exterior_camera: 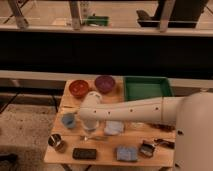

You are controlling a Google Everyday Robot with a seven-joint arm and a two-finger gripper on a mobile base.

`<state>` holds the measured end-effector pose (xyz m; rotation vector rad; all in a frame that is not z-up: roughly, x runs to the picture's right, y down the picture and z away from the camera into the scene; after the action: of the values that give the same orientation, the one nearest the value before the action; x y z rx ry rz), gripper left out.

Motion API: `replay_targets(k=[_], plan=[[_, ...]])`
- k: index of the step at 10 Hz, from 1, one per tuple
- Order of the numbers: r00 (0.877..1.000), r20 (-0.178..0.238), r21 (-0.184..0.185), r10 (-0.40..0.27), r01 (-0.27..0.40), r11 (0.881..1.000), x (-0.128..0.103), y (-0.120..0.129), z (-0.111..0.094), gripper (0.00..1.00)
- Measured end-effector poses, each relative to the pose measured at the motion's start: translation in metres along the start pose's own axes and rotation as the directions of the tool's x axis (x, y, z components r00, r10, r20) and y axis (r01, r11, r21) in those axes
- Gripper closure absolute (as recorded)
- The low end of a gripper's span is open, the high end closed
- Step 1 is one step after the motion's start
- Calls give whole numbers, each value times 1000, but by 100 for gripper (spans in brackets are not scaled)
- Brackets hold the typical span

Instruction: Place fork in red bowl

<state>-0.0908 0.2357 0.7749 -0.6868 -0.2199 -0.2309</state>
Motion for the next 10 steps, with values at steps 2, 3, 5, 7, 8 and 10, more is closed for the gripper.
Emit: replay_targets(k=[2, 3, 5, 7, 8, 10], plan=[[1000, -5, 1, -2, 2, 1000, -1, 0, 2, 20], [1000, -6, 5, -3, 3, 1000, -1, 0, 2, 20], [1000, -6, 9, -5, 5, 1000, -2, 0, 4, 20], [1000, -6, 9, -8, 8, 1000, -2, 0, 5, 21], [1000, -7, 12, -10, 10, 1000, -2, 0, 5, 25], [1000, -4, 14, -12, 12, 1000, -3, 0, 6, 29]])
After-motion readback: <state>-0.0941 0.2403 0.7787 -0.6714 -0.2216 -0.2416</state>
